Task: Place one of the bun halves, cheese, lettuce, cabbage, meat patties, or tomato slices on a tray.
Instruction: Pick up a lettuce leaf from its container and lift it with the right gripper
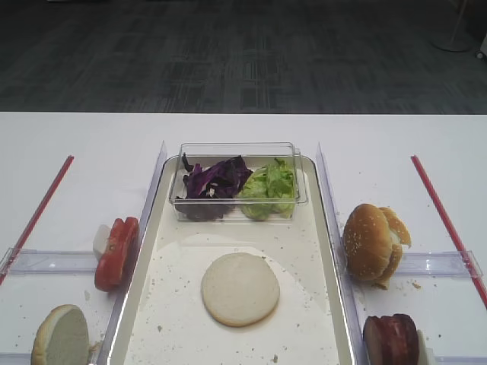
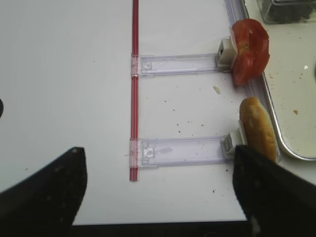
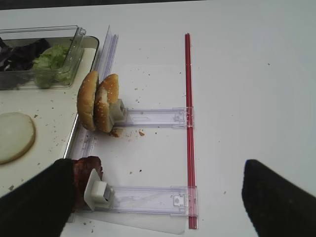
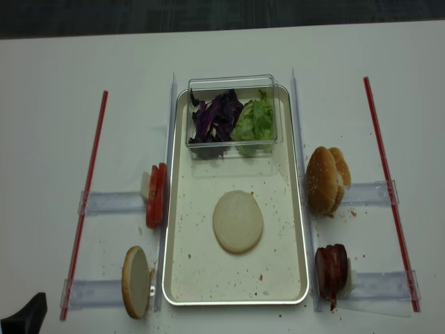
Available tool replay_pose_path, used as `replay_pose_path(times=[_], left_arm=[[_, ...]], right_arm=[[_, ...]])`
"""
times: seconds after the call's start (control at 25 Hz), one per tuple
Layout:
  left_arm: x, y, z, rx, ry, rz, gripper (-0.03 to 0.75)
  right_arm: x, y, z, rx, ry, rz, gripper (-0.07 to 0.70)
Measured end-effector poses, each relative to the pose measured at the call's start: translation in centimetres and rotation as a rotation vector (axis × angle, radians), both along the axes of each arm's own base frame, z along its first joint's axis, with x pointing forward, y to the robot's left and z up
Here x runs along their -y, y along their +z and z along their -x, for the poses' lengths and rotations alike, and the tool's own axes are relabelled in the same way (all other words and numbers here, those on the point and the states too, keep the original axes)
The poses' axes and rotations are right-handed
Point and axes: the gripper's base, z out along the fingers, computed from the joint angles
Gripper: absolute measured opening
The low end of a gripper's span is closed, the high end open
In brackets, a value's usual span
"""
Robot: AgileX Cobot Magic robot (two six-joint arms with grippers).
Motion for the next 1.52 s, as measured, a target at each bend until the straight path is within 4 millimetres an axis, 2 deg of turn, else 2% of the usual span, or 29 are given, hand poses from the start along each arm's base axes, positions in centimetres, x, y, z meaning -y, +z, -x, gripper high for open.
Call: replay_pose_path(times=[0.84, 0.92, 1.08, 1.2, 1.32, 1.52], left_arm=[[0.0, 0.0, 0.0, 0.000, 0.000, 0.000, 0.555], [0.0, 0.0, 0.0, 0.000, 0.000, 0.000, 0.556], [0.0, 0.0, 0.0, 0.000, 0.000, 0.000, 0.555], [0.0, 0.0, 0.0, 0.000, 0.000, 0.000, 0.555], [0.0, 0.0, 0.0, 0.000, 0.000, 0.000, 0.555], [0.0, 0.0, 0.0, 0.000, 0.000, 0.000, 0.555]], right_arm=[[0.0, 0.0, 0.0, 0.000, -0.003, -0.002, 0.692], [0.0, 0.0, -0.5, -0.032, -0.003, -0.002, 0.692], [0.1, -0.1, -3.0, -0.210, -0.003, -0.005, 0.668], [0.1, -0.8, -5.7, -0.401, -0.006, -0.016, 0.662], [0.1, -1.9, -8.6, -0.632, -0.027, -0.042, 0.662], [0.0, -4.1, -11.3, -0.920, -0.033, -0.066, 0.661]])
